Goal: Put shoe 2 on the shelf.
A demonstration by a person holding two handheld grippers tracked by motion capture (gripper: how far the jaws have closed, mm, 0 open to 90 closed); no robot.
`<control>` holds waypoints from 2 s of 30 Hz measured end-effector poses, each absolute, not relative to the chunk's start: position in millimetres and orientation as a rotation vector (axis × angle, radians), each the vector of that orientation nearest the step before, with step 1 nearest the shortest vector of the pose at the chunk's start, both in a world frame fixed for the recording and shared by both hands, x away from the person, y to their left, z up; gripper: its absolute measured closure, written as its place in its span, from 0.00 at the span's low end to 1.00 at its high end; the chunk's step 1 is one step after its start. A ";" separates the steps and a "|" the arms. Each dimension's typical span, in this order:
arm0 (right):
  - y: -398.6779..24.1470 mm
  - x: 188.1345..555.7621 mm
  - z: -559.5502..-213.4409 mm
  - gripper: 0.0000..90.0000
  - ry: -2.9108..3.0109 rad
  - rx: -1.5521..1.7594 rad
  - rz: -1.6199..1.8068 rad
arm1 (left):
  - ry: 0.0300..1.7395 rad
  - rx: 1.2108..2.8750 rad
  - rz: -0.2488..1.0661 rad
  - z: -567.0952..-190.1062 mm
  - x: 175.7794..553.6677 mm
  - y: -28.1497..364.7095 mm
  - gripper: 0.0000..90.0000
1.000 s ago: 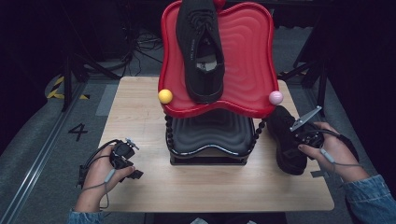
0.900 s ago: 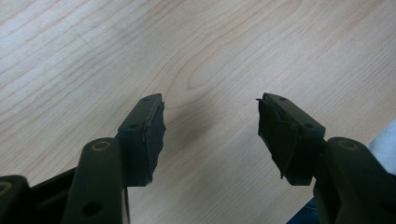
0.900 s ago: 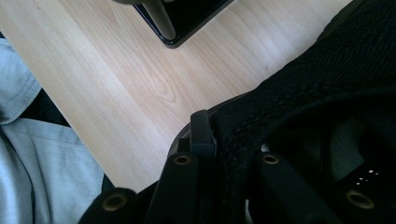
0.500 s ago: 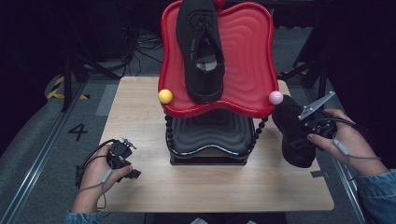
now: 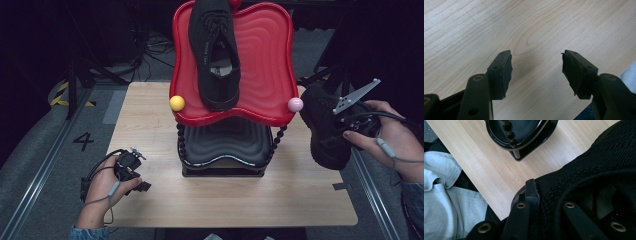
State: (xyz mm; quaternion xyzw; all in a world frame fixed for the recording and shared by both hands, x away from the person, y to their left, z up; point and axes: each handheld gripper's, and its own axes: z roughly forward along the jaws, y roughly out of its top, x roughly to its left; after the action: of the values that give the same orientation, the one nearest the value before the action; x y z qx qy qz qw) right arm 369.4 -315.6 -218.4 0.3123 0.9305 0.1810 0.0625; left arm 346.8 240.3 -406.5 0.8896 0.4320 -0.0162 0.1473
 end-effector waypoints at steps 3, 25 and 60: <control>-315.3 366.4 -203.0 0.92 2.799 0.945 0.560 | 1.240 2.566 -0.048 -406.5 346.9 239.9 0.46; -316.4 358.3 -134.0 0.92 2.741 0.910 0.623 | 1.240 2.575 -0.060 -409.1 346.8 238.8 0.46; -272.8 337.0 -45.2 0.93 2.621 0.816 0.622 | 1.197 2.582 -0.107 -405.5 355.6 232.1 0.45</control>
State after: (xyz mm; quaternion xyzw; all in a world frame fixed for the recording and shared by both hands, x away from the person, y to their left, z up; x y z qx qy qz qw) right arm 337.0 -272.8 -45.2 0.2862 0.9187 0.2182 0.1628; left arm 355.6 232.1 -405.5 0.8969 0.4157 -0.0371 0.1463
